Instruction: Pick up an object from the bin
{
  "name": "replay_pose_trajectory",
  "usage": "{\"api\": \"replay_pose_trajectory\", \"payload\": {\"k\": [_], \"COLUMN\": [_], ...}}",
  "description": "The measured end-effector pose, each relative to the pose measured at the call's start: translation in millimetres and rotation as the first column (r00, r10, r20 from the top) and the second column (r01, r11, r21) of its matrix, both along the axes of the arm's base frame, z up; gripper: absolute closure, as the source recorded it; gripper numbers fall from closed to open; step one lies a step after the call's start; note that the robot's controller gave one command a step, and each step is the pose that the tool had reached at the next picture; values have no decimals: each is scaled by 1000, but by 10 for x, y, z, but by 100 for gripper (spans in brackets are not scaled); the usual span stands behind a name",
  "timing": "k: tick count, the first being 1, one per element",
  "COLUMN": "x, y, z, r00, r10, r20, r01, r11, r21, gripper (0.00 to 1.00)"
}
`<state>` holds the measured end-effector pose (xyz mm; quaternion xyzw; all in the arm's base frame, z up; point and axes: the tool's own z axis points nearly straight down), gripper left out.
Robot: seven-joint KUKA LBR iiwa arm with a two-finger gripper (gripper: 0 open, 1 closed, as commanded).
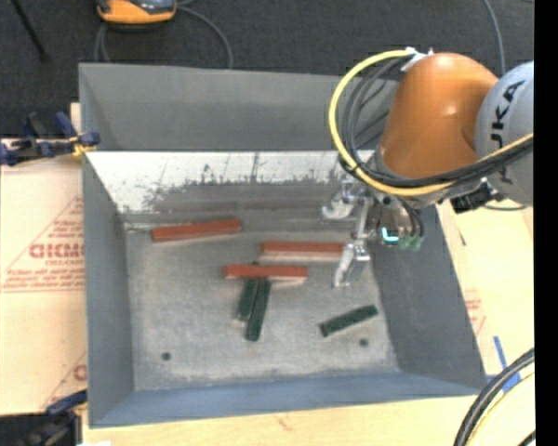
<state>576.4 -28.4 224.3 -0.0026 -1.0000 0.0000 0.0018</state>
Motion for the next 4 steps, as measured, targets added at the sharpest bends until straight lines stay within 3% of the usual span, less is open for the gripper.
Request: {"api": "replay_pose_trajectory", "payload": {"k": [1, 2, 3, 4], "x": [15, 310, 132, 133], "y": [-1, -40, -383, -382], "z": [46, -452, -1418, -1417], "r00": [1000, 1000, 998, 998], "r10": [0, -1, 60, 60], "r20": [8, 17, 6, 6], "r01": [0, 1, -60, -60], "r11": [1000, 1000, 998, 998], "r21": [-1, -1, -1, -1], "gripper": [0, 0, 100, 100]}}
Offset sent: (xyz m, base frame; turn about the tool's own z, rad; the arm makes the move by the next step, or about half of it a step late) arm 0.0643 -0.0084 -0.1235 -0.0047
